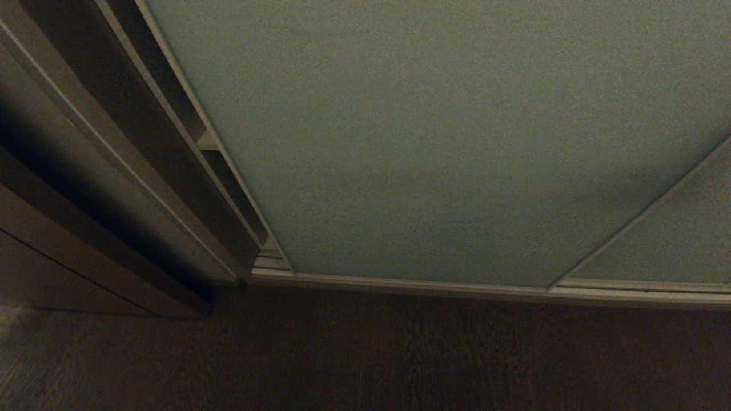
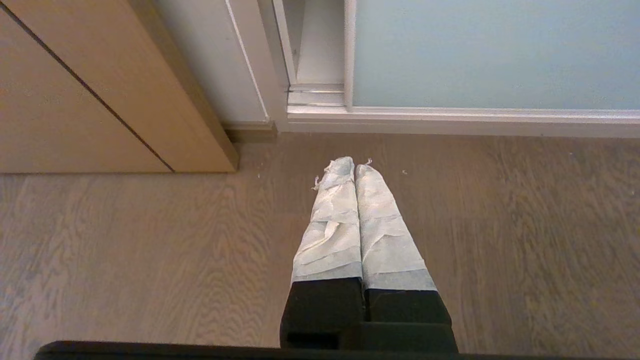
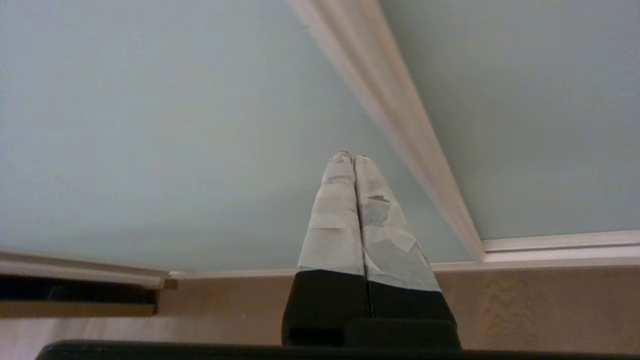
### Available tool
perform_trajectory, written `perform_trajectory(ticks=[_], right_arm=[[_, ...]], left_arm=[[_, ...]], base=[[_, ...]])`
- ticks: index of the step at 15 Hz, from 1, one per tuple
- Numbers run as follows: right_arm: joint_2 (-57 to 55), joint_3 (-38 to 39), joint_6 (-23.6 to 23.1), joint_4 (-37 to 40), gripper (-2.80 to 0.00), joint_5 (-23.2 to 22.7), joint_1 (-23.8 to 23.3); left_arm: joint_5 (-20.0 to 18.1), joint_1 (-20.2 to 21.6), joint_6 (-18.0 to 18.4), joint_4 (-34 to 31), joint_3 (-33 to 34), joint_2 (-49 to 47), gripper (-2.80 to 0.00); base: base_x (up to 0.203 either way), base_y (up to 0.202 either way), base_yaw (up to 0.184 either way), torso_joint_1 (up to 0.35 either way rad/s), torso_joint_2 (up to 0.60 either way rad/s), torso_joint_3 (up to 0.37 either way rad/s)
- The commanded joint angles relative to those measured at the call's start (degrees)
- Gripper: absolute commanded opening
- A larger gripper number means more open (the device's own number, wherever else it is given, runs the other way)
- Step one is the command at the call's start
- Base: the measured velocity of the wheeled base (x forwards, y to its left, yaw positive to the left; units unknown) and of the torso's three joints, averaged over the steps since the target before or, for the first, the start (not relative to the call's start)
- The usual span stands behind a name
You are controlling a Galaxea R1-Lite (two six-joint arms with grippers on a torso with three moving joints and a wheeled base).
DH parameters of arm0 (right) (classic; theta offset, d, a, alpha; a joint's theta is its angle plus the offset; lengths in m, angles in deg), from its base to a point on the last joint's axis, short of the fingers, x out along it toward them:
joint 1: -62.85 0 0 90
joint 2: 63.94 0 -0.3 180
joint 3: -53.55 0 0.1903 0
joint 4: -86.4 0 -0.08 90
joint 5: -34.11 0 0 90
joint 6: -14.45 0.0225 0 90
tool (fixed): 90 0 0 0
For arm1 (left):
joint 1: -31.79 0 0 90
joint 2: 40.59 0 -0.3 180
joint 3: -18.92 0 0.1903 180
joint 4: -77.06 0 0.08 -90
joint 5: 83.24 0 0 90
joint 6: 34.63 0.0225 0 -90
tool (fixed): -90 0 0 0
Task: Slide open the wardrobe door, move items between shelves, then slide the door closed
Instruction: Close the door
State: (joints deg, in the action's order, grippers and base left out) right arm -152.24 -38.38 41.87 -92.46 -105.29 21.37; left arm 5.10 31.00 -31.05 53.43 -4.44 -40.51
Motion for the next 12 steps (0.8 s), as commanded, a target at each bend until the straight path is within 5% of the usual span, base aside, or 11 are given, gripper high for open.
perform_trajectory(ticks=[1, 12], right_arm=[[3.0, 1.9, 0.0, -0.2, -2.8, -0.3, 2.2], [11.6, 7.7, -0.1, -0.3, -2.8, -0.6, 5.5]], left_arm=[[0.0, 0.0, 0.0, 0.0, 0.0, 0.0, -2.8], [0.0, 0.0, 0.0, 0.0, 0.0, -0.1, -2.8]], base=[[0.0, 0.0, 0.0, 0.0, 0.0, 0.0], [0.0, 0.0, 0.0, 0.0, 0.0, 0.0]])
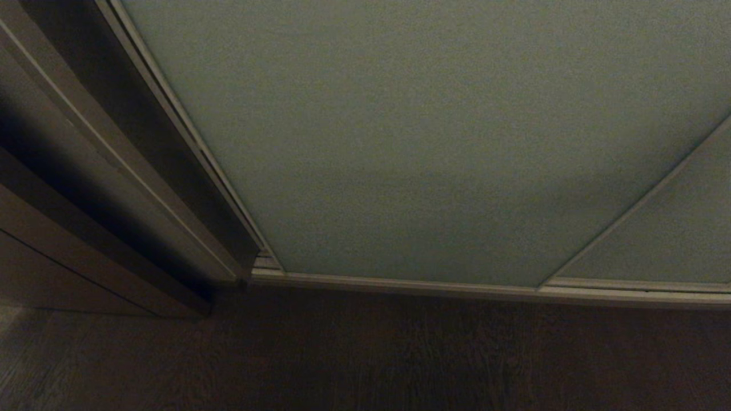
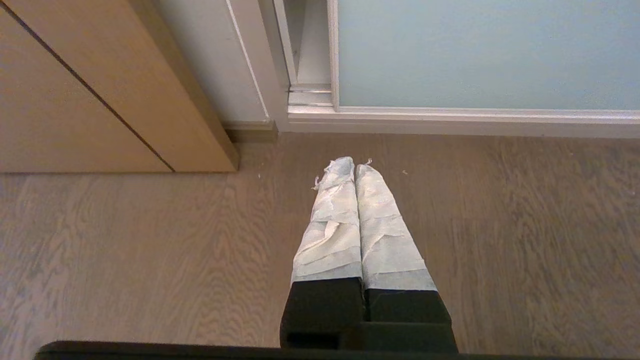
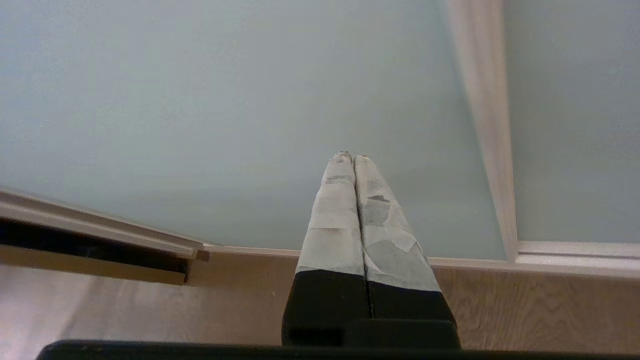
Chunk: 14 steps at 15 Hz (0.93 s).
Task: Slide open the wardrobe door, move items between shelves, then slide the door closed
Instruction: Close the door
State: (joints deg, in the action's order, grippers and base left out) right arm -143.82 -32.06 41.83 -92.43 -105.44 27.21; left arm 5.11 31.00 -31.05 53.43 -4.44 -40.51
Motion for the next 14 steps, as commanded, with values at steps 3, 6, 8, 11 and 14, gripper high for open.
perform_trajectory(ticks=[3, 6, 8, 11, 14], right_arm=[[1.1, 0.2, -0.8, -1.7, -2.8, -0.2, -1.9], [-4.3, -5.9, 1.3, -0.3, -2.8, -0.5, -9.3], [-6.9, -7.4, 1.9, -0.5, -2.8, -0.7, -11.4], [-11.4, -9.1, 1.9, -0.2, -2.8, -0.7, -11.0], [-16.4, -13.1, 1.8, 2.6, -2.8, -0.3, -6.3]], left_arm=[[0.0, 0.0, 0.0, 0.0, 0.0, 0.0, -2.8], [0.0, 0.0, 0.0, 0.0, 0.0, 0.0, -2.8], [0.0, 0.0, 0.0, 0.0, 0.0, 0.0, -2.8], [0.0, 0.0, 0.0, 0.0, 0.0, 0.0, -2.8], [0.0, 0.0, 0.0, 0.0, 0.0, 0.0, -2.8]], base=[[0.0, 0.0, 0.0, 0.0, 0.0, 0.0], [0.0, 0.0, 0.0, 0.0, 0.0, 0.0], [0.0, 0.0, 0.0, 0.0, 0.0, 0.0], [0.0, 0.0, 0.0, 0.0, 0.0, 0.0], [0.0, 0.0, 0.0, 0.0, 0.0, 0.0]])
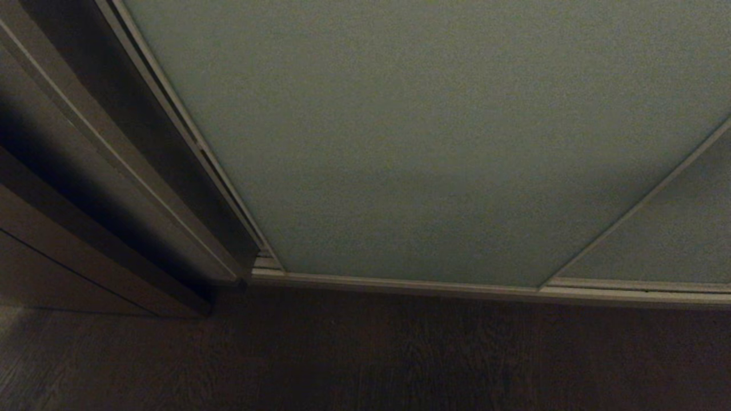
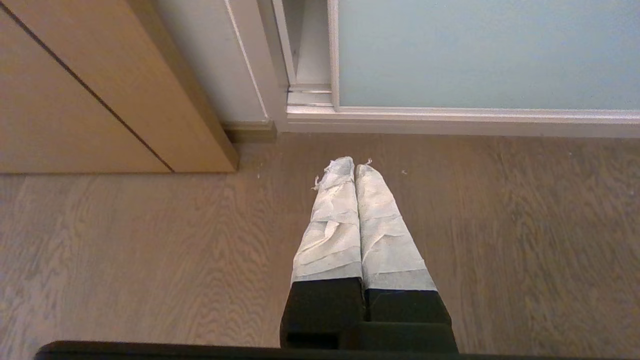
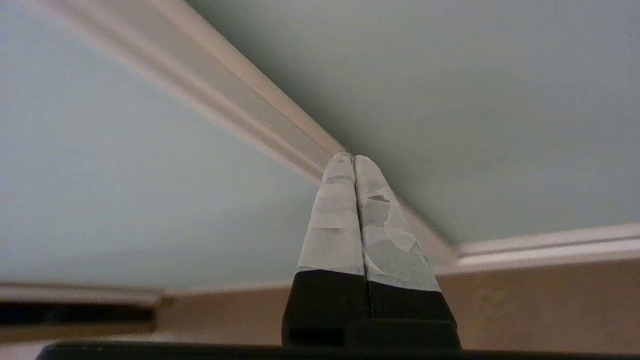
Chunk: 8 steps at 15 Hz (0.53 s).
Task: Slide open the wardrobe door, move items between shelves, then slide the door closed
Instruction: Close the door
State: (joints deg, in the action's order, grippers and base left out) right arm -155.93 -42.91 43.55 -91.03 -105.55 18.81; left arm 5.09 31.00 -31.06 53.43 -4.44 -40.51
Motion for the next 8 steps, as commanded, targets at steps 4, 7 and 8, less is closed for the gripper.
perform_trajectory(ticks=[4, 7, 8], right_arm=[[-7.4, -7.3, 0.0, 5.7, -2.8, 0.2, 5.5], [-9.0, -9.0, 0.0, 5.6, -2.8, 1.7, 7.0], [-9.4, -9.6, 0.0, 5.5, -2.8, 3.1, 7.6]], left_arm=[[0.0, 0.0, 0.0, 0.0, 0.0, 0.0, -2.8], [0.0, 0.0, 0.0, 0.0, 0.0, 0.0, -2.8], [0.0, 0.0, 0.0, 0.0, 0.0, 0.0, -2.8]], base=[[0.0, 0.0, 0.0, 0.0, 0.0, 0.0], [0.0, 0.0, 0.0, 0.0, 0.0, 0.0], [0.0, 0.0, 0.0, 0.0, 0.0, 0.0]])
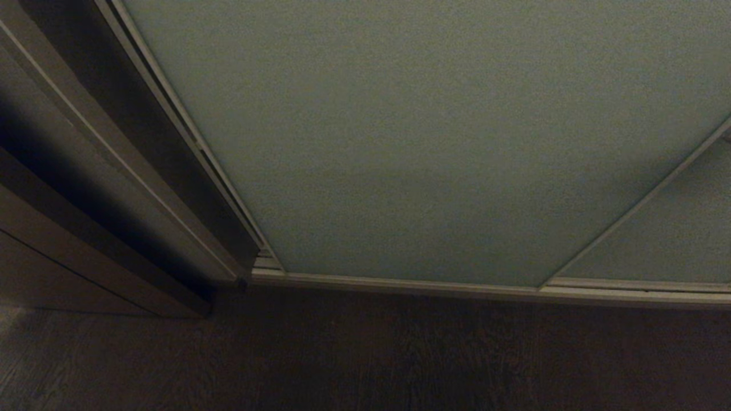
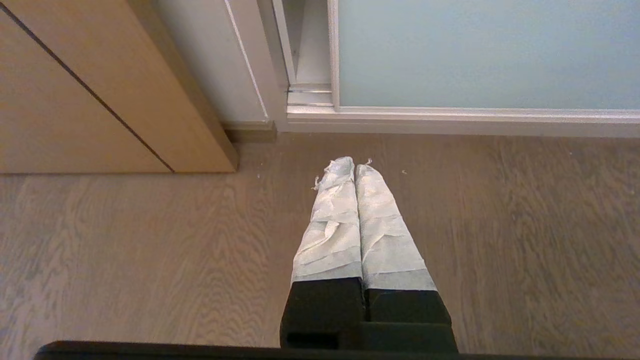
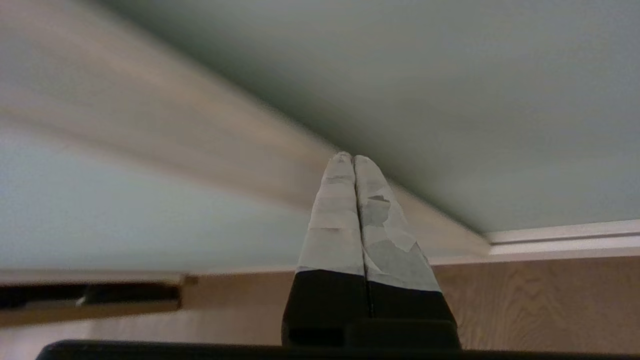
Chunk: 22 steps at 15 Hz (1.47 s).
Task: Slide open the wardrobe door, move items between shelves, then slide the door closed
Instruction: Close the door
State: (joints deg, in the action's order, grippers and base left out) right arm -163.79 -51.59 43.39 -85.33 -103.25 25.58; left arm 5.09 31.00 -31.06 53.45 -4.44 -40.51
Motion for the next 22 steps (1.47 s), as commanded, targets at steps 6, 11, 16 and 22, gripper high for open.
perform_trajectory(ticks=[6, 11, 16, 22], right_arm=[[-2.8, -2.3, 0.2, -0.1, -2.8, 6.2, 4.4], [-2.0, -1.9, 0.2, -0.2, -2.8, 9.1, 8.6], [0.3, 1.0, -0.2, -0.3, -2.8, 9.1, 11.2], [4.8, 3.3, -2.1, 0.1, -2.8, 9.0, 10.8]], left_arm=[[0.0, 0.0, 0.0, 0.0, 0.0, 0.0, -2.8], [0.0, 0.0, 0.0, 0.0, 0.0, -0.1, -2.8], [0.0, 0.0, 0.0, 0.0, 0.0, 0.0, -2.8], [0.0, 0.0, 0.0, 0.0, 0.0, 0.0, -2.8]], base=[[0.0, 0.0, 0.0, 0.0, 0.0, 0.0], [0.0, 0.0, 0.0, 0.0, 0.0, 0.0], [0.0, 0.0, 0.0, 0.0, 0.0, 0.0], [0.0, 0.0, 0.0, 0.0, 0.0, 0.0]])
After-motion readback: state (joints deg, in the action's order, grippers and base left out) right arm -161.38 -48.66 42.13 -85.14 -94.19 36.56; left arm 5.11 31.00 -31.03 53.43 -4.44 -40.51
